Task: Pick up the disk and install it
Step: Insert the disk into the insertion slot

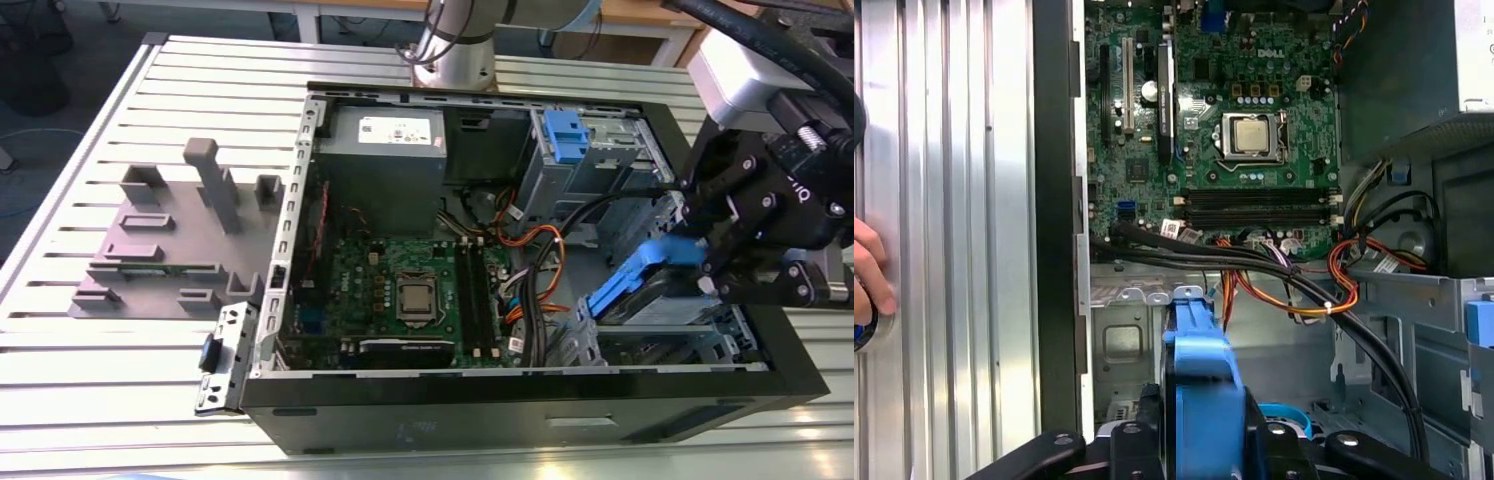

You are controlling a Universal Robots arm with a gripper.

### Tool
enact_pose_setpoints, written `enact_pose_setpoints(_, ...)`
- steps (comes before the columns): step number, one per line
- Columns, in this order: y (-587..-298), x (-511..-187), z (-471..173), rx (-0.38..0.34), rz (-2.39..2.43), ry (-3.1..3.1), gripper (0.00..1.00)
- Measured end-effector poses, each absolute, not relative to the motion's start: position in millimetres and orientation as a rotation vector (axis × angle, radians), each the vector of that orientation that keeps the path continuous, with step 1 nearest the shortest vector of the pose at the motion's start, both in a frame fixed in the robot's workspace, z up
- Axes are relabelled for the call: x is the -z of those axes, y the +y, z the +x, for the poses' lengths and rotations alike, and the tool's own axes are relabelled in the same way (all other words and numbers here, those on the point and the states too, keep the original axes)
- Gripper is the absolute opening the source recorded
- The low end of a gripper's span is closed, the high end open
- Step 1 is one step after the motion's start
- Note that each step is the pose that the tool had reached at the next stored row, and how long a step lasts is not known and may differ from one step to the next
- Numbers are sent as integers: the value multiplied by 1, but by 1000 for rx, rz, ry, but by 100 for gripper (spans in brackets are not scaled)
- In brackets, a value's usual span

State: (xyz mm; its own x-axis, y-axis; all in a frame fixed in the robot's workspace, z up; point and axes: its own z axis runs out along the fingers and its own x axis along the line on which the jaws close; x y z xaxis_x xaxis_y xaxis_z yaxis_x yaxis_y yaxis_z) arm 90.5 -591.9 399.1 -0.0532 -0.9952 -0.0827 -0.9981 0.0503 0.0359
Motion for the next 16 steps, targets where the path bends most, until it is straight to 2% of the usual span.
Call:
enact_pose_setpoints(1, -592, -399, 91, -129, -2137, 2251, 38)
enact_pose_setpoints(2, -592, -399, 90, -129, -2137, 2251, 44)
enact_pose_setpoints(11, -592, -399, 91, -129, -2137, 2251, 42)
enact_pose_setpoints(13, -592, -399, 91, -129, -2137, 2251, 30)
enact_pose_setpoints(14, -592, -399, 91, -129, -2137, 2251, 30)
enact_pose_setpoints(16, -592, -399, 91, -129, -2137, 2251, 18)
